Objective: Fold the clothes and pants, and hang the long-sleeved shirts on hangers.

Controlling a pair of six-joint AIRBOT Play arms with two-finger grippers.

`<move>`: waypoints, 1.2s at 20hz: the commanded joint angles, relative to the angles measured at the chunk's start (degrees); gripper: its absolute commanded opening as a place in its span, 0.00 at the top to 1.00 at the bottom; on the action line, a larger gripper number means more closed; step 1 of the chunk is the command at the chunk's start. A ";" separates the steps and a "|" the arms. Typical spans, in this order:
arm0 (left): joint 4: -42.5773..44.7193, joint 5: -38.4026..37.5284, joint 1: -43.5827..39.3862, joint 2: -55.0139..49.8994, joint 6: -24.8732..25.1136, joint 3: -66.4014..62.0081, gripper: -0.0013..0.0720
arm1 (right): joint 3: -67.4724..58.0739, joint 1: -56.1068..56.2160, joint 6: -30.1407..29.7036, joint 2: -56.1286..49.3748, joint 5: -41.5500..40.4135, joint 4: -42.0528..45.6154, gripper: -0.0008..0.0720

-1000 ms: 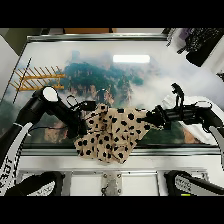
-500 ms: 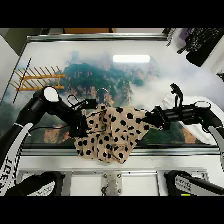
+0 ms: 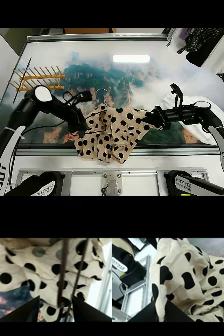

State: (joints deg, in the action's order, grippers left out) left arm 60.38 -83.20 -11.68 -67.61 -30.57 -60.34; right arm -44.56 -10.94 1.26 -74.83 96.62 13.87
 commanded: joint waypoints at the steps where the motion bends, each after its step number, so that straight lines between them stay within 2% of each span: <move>1: -0.04 2.40 5.01 3.52 -5.44 0.00 0.43 | -0.02 -0.04 -0.02 0.04 -0.44 0.00 0.98; 6: -0.07 4.20 14.25 7.63 -12.17 0.00 0.43 | -0.09 -0.04 0.00 0.07 -0.42 -0.04 0.98; 10: -1.66 8.09 23.17 9.86 -23.58 0.09 0.43 | -0.22 -0.07 0.02 2.73 -0.35 -0.07 0.98; 11: -3.26 7.89 24.44 9.20 -24.72 0.20 0.43 | -0.22 -0.07 0.02 4.11 -0.35 -0.07 0.98; 14: -10.10 6.93 25.44 3.98 -25.03 0.35 0.43 | -0.22 -0.09 0.48 8.76 -0.35 -0.33 0.98; 17: -17.25 6.67 22.60 -3.26 -25.00 0.35 0.43 | -0.22 -0.28 0.94 12.76 -0.44 -1.88 0.99; 21: -18.43 6.86 14.51 -11.23 -24.70 0.48 0.43 | -0.24 -1.14 1.14 15.10 -1.66 -4.33 0.98; 24: -18.53 9.99 8.31 -13.07 -21.94 3.74 0.43 | -0.24 -1.36 1.11 15.13 -1.90 -4.70 0.98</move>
State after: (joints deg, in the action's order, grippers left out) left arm 43.05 -75.37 1.74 -77.95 -54.50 -58.76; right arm -44.75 -12.01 2.17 -60.40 95.31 10.13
